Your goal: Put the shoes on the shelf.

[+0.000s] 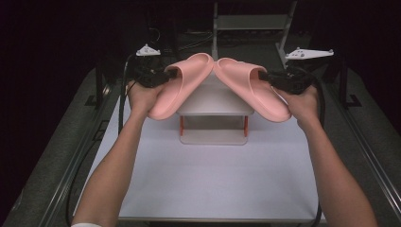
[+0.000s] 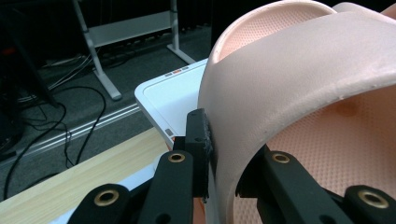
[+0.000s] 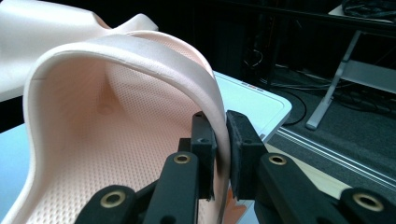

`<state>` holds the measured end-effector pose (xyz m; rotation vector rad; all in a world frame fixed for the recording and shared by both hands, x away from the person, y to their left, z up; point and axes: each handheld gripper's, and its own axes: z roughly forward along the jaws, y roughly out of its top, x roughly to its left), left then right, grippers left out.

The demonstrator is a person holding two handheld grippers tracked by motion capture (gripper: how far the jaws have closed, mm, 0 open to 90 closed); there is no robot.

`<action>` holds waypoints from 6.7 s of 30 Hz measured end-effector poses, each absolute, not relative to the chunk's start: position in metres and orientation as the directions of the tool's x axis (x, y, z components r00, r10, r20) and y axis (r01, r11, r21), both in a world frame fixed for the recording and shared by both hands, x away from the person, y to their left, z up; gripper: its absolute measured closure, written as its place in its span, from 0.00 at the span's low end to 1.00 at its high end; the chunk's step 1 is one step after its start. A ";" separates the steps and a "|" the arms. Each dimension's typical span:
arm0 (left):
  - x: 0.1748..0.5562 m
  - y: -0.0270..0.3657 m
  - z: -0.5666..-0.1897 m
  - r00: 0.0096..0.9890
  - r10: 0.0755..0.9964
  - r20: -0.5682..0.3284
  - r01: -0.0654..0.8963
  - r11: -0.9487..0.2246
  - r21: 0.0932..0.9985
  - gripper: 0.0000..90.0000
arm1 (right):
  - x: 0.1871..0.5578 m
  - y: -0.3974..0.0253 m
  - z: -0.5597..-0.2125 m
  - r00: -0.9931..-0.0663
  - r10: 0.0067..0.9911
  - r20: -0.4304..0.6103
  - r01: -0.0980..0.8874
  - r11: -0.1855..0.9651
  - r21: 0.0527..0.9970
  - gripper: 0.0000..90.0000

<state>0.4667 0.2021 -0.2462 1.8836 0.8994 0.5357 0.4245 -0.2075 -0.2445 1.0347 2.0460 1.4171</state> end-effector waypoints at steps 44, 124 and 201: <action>0.476 0.187 -0.241 0.615 0.788 -0.007 0.374 -0.284 0.883 0.85 | 0.441 -0.206 -0.244 -0.534 0.841 0.084 0.362 0.138 0.922 0.90; 0.504 0.152 -0.267 0.586 0.806 -0.085 0.470 -0.253 0.846 0.59 | 0.467 -0.157 -0.275 -0.474 0.857 0.203 0.460 0.044 0.887 0.67; 0.451 0.187 -0.263 0.625 0.779 -0.046 0.399 -0.268 0.877 0.25 | 0.414 -0.205 -0.260 -0.509 0.837 0.202 0.438 0.049 0.898 0.35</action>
